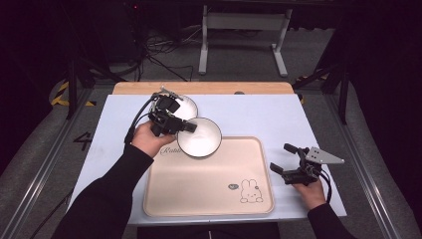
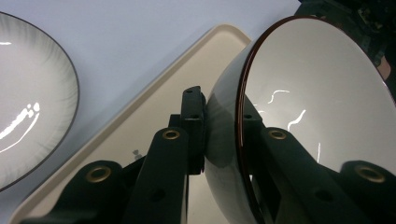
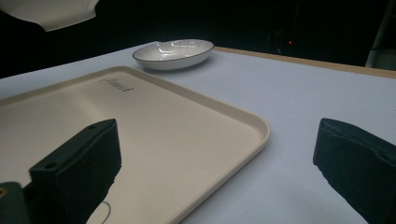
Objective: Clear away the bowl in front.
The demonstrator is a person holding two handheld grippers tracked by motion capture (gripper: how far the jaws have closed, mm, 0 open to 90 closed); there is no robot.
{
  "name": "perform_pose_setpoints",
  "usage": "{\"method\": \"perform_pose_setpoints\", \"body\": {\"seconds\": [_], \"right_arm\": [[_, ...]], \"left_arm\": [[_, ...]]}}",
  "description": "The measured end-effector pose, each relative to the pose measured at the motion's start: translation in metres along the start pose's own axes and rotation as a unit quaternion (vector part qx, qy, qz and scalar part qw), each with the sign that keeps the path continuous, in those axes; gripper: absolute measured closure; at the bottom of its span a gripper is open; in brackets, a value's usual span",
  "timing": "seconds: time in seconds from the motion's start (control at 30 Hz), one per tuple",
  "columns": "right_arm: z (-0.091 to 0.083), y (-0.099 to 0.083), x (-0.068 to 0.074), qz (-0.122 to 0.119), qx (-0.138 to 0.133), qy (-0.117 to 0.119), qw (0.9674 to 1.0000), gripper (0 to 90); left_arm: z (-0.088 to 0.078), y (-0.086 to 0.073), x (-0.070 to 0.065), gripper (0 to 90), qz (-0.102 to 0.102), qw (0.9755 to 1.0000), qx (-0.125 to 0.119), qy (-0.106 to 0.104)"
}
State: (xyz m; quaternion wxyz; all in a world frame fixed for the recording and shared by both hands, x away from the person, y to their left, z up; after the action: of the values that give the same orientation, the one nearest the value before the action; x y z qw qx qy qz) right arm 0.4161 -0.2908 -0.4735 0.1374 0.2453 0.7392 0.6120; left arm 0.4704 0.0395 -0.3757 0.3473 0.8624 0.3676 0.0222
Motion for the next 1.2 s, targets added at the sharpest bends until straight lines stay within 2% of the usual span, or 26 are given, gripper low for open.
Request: {"method": "perform_pose_setpoints", "body": {"seconds": [0.3, 0.5, 0.77, 1.2], "right_arm": [[0.0, 0.0, 0.0, 0.0, 0.0, 0.001, 1.0, 1.5], [0.0, 0.0, 0.0, 0.0, 0.0, 0.001, 1.0, 1.5], [0.0, 0.0, 0.0, 0.0, -0.001, 0.002, 1.0, 1.5], [0.0, 0.0, 0.0, 0.0, -0.001, 0.003, 1.0, 1.5]], "left_arm": [[0.016, -0.007, -0.013, 79.8, 0.031, 0.9989, 0.035, -0.002], [0.026, -0.011, -0.019, 80.0, 0.038, 0.9982, 0.047, -0.007], [0.049, -0.021, -0.028, 80.3, 0.053, 0.9958, 0.074, -0.013], [0.068, -0.034, -0.034, 80.7, 0.071, 0.9918, 0.105, -0.015]]}}
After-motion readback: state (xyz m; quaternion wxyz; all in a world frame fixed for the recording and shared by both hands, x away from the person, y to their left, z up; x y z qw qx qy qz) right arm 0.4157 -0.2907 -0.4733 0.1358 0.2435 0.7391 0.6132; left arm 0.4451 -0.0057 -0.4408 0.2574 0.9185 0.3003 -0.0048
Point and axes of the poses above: each handheld gripper's, and its own axes: z roughly forward along the jaws, y roughly out of its top, x roughly to its left, the point moved 8 cm from there along z, roughly forward along the jaws, and after that the axes turned 10 degrees about y, right-handed, at the moved point
